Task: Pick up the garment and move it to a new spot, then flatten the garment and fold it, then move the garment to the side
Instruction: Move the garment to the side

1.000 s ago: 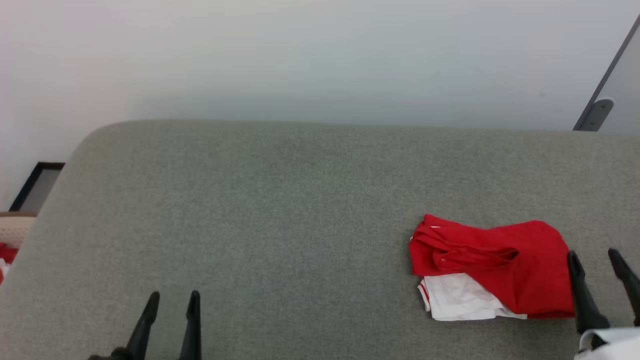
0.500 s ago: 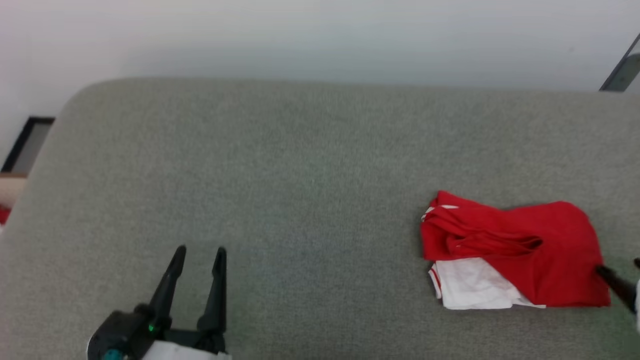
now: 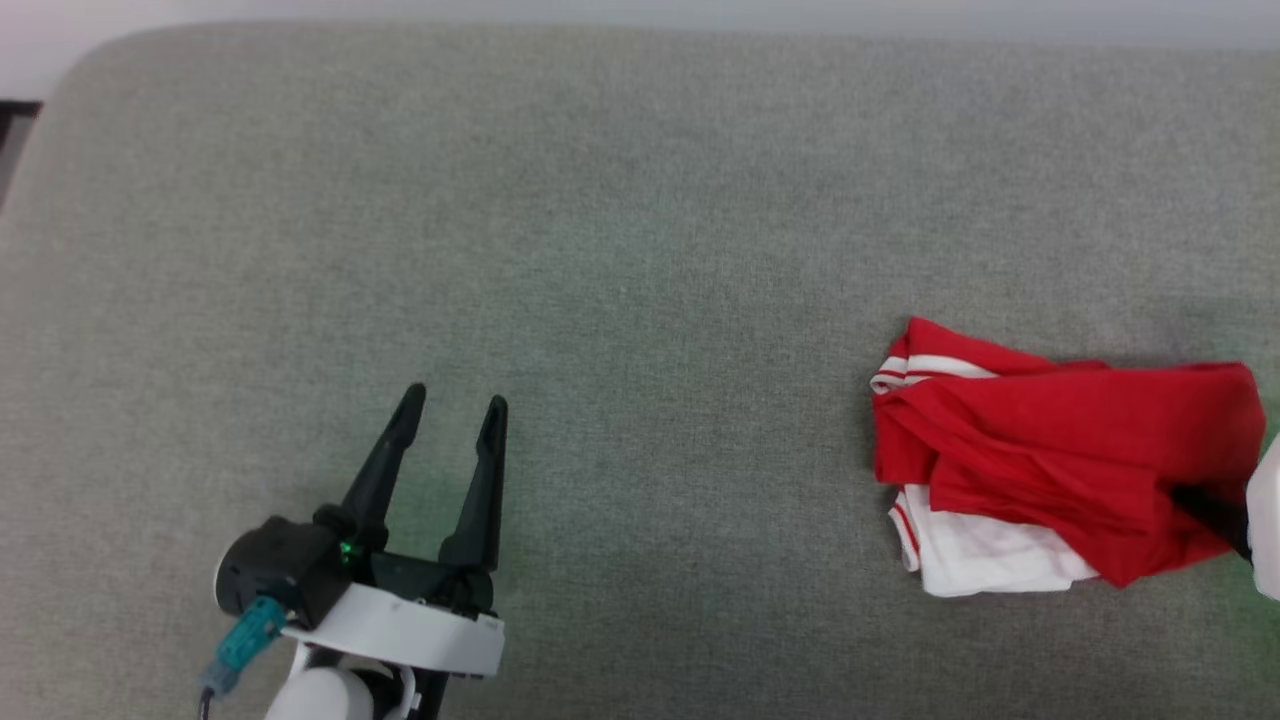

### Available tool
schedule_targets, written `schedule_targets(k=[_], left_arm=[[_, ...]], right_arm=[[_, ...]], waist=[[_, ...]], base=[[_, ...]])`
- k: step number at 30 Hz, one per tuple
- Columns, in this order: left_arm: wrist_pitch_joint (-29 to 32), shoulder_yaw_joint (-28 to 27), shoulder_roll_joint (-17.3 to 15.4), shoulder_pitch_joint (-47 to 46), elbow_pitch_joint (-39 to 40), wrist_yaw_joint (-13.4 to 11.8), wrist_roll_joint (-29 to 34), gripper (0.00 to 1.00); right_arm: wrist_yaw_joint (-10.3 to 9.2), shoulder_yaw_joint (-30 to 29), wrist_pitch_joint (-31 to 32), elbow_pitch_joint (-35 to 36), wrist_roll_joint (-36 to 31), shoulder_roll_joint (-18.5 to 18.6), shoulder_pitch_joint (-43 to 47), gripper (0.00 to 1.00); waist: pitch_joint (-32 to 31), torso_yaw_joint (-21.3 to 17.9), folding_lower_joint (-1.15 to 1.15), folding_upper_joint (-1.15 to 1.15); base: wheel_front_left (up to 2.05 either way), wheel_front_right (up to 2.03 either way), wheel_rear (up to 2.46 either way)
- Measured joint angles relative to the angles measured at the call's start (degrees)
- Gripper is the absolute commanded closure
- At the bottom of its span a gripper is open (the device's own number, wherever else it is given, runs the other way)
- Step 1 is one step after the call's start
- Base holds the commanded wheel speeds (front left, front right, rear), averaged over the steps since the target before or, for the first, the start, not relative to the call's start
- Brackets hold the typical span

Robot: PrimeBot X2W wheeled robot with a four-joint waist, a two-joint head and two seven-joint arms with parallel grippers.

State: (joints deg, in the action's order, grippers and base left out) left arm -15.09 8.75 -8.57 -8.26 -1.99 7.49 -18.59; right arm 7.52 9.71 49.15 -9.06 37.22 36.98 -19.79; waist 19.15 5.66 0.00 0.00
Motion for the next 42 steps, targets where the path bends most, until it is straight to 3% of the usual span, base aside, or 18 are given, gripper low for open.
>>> schedule_targets(k=[1, 2, 3, 4, 10, 21, 33, 42], left_arm=[[0.00, 0.32, -0.30, -0.40, -0.09, 0.00, -0.01, 0.00], [0.00, 0.38, -0.52, -0.80, -0.03, 0.00, -0.01, 0.00], [0.00, 0.47, -0.70, -1.16, 0.03, 0.00, -0.01, 0.00], [-0.01, 0.60, -0.87, -1.38, 0.12, 0.00, -0.01, 0.00], [-0.01, 1.19, -2.78, -2.85, 1.23, 0.00, 0.63, 0.00], [-0.01, 6.33, -9.09, -13.17, 2.71, 0.00, 2.67, 0.00], [-0.01, 20.45, -18.82, -37.59, 0.69, 0.01, 0.98, 0.00], [-0.02, 23.61, -19.98, -47.84, -0.52, 0.01, -0.64, 0.00]], right_arm=[[0.00, 0.20, -1.08, 0.03, 0.08, -0.18, -0.14, 0.43], [0.00, 0.24, -2.27, -0.05, 0.13, -0.41, -0.40, 0.62], [0.00, 0.22, -3.53, -0.24, 0.23, -0.83, -0.70, 0.87], [-0.01, 0.20, -5.13, -0.35, 0.38, -1.23, -0.73, 1.00], [0.09, -0.35, -12.14, -1.20, 2.47, -2.93, -0.62, 1.00], [0.01, -7.75, -25.93, -5.05, 2.67, -1.20, -0.85, 1.00], [0.01, -16.29, -38.96, -18.46, -7.12, 0.75, -16.23, 1.00], [0.02, -17.15, -45.97, -31.82, -15.61, 1.04, -27.58, 1.00]], waist=[[0.44, -0.01, 0.00, 0.00], [0.76, -0.10, 0.00, 0.00], [0.93, -0.31, 0.00, 0.00], [1.06, -0.57, 0.00, 0.00], [1.24, -3.73, 0.00, 0.00], [3.59, -13.32, 0.00, 0.00], [12.73, -19.13, 0.00, 0.00], [19.31, -20.09, 0.00, 0.00]], base=[[0.00, 0.00, 0.00], [0.00, 0.00, 0.00], [0.00, 0.00, 0.00], [0.00, 0.00, 0.00], [0.00, 0.00, 0.00], [0.00, 0.00, 0.00], [0.00, 0.00, 0.00], [0.00, 0.00, 0.00]])
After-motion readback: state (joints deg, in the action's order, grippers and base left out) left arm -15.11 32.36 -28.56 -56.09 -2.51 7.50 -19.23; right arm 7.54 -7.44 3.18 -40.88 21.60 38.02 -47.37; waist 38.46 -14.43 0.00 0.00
